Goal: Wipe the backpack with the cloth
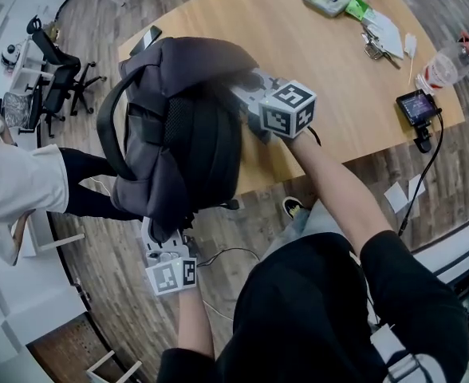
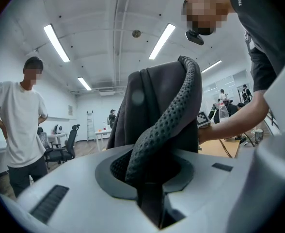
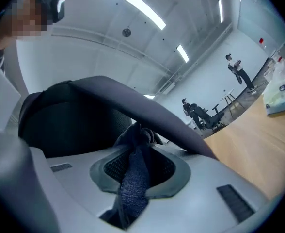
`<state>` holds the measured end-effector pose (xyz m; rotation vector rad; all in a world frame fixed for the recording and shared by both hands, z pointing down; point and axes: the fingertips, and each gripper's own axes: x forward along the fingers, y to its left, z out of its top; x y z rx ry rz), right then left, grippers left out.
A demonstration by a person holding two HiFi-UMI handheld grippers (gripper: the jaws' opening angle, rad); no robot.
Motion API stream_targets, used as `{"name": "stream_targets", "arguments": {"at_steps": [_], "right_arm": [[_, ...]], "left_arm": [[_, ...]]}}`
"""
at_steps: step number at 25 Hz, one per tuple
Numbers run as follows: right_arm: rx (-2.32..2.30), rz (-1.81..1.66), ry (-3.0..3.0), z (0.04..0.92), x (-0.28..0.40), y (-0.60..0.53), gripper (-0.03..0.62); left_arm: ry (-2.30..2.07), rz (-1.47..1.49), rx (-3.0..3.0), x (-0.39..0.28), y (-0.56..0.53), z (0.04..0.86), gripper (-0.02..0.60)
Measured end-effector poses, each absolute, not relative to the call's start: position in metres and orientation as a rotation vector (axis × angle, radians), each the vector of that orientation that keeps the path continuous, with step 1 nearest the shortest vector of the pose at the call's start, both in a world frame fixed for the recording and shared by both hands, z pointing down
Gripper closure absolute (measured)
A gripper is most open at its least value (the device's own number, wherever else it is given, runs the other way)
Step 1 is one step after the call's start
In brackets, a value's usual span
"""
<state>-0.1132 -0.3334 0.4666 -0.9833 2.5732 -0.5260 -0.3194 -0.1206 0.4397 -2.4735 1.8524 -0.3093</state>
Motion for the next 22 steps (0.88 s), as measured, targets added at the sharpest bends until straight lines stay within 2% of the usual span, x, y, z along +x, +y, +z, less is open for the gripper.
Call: {"name": "stream_targets", "arguments": {"at_steps": [5,12,19,22], "right_arm": [[-0.933,-0.514,2.591,0.463,-0.117,-0.325,0.511],[-0.953,-0.428,2.588,0.467,-0.119,-0.236,0.513],[-0.987,-0.367,2.666,0.459,-0.150,-0.150,0.513],[-0.968,-0.395,2.664,0.456,-0.166,-0.125,0.514]], "left_arm": [[1.864,-0.294,-2.486,-0.317,-0.121,0.441,0.495],[1.864,-0.293,-2.484,-0.319,-0.120,0.438,0.495],[1.975,-0.277,-2.452,-0.318,-0.119,0.440,0.495],[2.053,-0.367,-2.474,-0.311,-0.104,0.456,0.494]]}}
